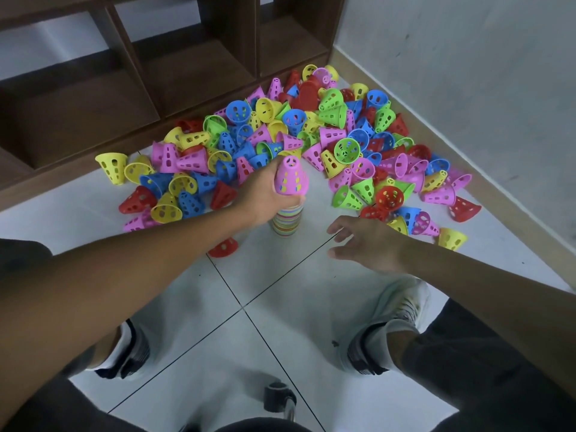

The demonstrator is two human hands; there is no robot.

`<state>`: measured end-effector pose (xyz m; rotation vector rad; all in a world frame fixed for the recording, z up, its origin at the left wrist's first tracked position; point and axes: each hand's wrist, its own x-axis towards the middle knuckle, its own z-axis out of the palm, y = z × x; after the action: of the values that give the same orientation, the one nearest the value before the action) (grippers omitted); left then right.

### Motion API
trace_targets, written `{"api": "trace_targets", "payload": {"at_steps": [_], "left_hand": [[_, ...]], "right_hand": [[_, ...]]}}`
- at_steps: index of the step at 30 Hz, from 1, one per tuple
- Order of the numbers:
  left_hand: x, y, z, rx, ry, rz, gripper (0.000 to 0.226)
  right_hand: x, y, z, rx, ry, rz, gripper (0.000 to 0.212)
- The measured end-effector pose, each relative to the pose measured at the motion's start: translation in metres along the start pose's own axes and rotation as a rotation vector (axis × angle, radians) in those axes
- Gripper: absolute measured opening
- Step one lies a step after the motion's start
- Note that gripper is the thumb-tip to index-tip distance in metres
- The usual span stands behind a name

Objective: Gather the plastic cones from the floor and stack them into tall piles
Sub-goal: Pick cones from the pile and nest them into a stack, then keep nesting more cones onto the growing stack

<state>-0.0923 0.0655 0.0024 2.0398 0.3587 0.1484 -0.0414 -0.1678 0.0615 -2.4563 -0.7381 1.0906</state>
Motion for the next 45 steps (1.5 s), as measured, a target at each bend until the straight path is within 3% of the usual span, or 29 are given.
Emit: {"api": "trace_targets", "payload": {"at_steps": [7, 14, 18, 21, 24, 27, 32, 35, 38, 42, 45], "left_hand": [[0.022, -0.006, 0.005, 0.057, 0.014, 0.073, 0.066], [0.012, -0.028, -0.012, 0.15, -0.101, -0.004, 0.099], [-0.004, -0.062, -0.044, 0.425, -0.141, 0.046, 0.066], [-0.019, -0.095, -0.076, 0.5, -0.078, 0.043, 0.04], [-0.031, -0.123, -0.107, 0.576, 0.034, 0.041, 0.037], [-0.041, -0.147, -0.134, 0.679, 0.104, -0.051, 0.052], [-0.051, -0.182, -0.155, 0.772, 0.152, -0.302, 0.073], [-0.052, -0.208, -0.161, 0.645, 0.13, -0.473, 0.085], [-0.047, -0.218, -0.158, 0.52, 0.113, -0.483, 0.093], [-0.027, -0.226, -0.146, 0.442, 0.109, -0.593, 0.104], [-0.016, -0.236, -0.138, 0.41, 0.12, -0.638, 0.103]], "right_hand": [[0.01, -0.003, -0.003, -0.055, 0.018, 0.012, 0.038], [0.03, -0.02, 0.016, -0.139, -0.042, 0.003, 0.04], [0.048, -0.037, 0.03, -0.175, -0.054, -0.033, 0.042], [0.066, -0.053, 0.045, -0.233, -0.075, -0.074, 0.047], [0.095, -0.072, 0.066, -0.257, -0.075, -0.103, 0.052], [0.123, -0.091, 0.093, -0.248, -0.045, -0.137, 0.06], [0.157, -0.116, 0.138, -0.164, 0.023, -0.153, 0.094], [0.179, -0.124, 0.156, -0.092, 0.041, -0.108, 0.111], [0.2, -0.131, 0.17, -0.018, 0.069, -0.016, 0.123], [0.22, -0.129, 0.191, 0.111, 0.069, 0.114, 0.13], [0.231, -0.12, 0.202, 0.159, 0.137, 0.13, 0.12]]}}
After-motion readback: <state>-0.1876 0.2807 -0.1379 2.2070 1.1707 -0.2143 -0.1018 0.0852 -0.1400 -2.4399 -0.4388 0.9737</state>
